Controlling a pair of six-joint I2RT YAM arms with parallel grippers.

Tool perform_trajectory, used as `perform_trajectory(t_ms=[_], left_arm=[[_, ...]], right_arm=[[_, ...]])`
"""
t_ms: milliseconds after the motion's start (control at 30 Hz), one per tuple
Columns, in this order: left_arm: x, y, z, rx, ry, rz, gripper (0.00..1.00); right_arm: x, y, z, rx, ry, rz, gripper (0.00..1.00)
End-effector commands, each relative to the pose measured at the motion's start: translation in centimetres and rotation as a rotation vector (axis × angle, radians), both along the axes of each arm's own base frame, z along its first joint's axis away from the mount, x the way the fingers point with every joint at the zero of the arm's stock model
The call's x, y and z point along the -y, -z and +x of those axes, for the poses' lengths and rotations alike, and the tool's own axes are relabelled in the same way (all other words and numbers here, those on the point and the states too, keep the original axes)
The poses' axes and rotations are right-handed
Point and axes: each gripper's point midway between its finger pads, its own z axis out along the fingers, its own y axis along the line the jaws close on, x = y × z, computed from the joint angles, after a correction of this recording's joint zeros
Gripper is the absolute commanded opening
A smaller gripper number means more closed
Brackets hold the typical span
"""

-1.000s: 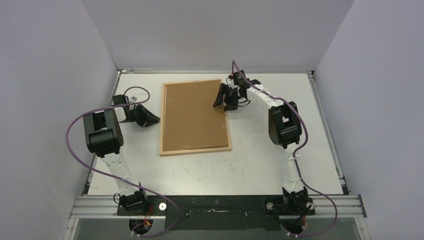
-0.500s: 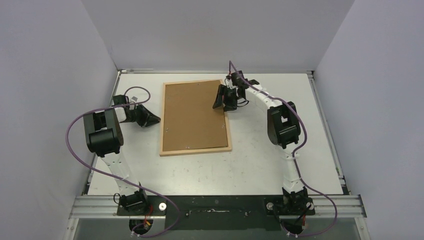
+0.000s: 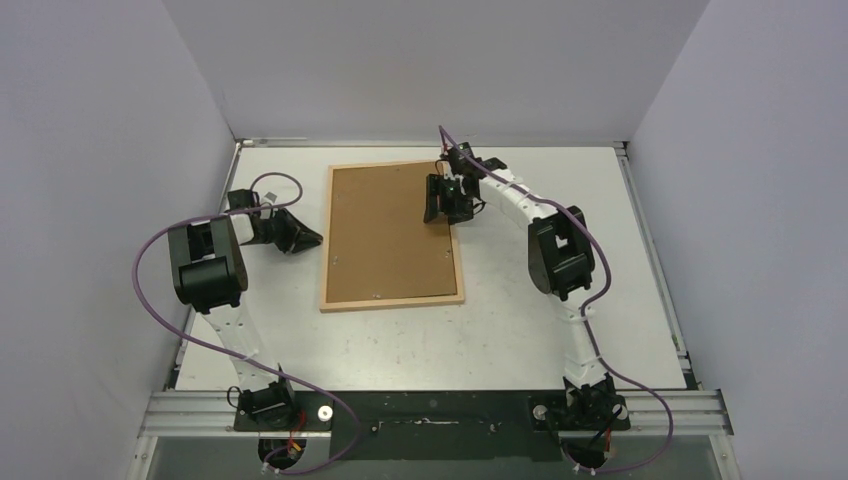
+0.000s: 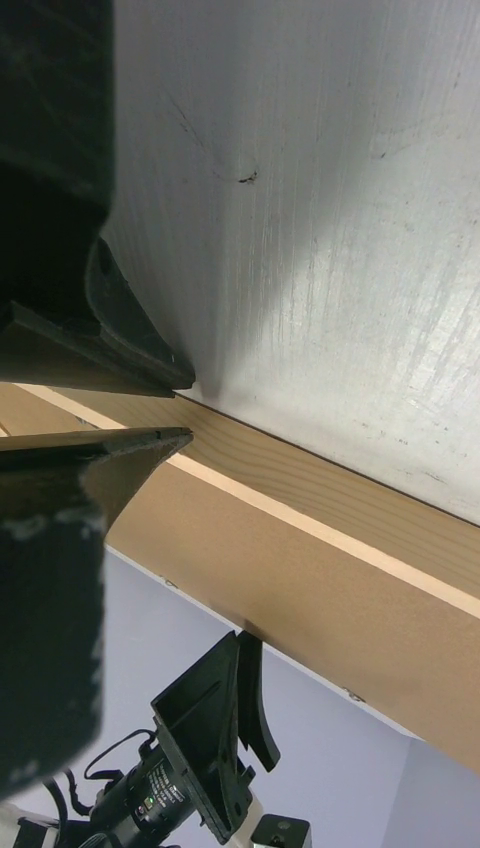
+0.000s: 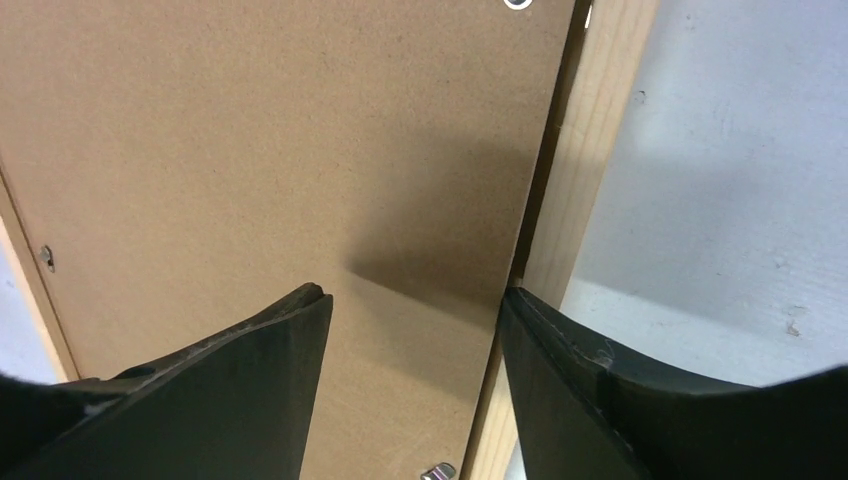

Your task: Put the photo into the frame

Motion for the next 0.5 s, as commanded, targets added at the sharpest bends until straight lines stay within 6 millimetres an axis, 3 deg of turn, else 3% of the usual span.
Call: perform_trajectory(t_ms=[0, 467], left_arm=[[0.5, 1.4, -0.3, -0.025, 0.026, 0.041, 0.19], [0.3, 1.0, -0.1, -0.025, 0.026, 0.053, 0.19]], right_arm=[[1.0, -1.4, 0.2, 0.056, 0.037, -0.095, 0.65], [2.2, -5.3, 1.0, 0.149, 0.041, -0.151, 0.68]])
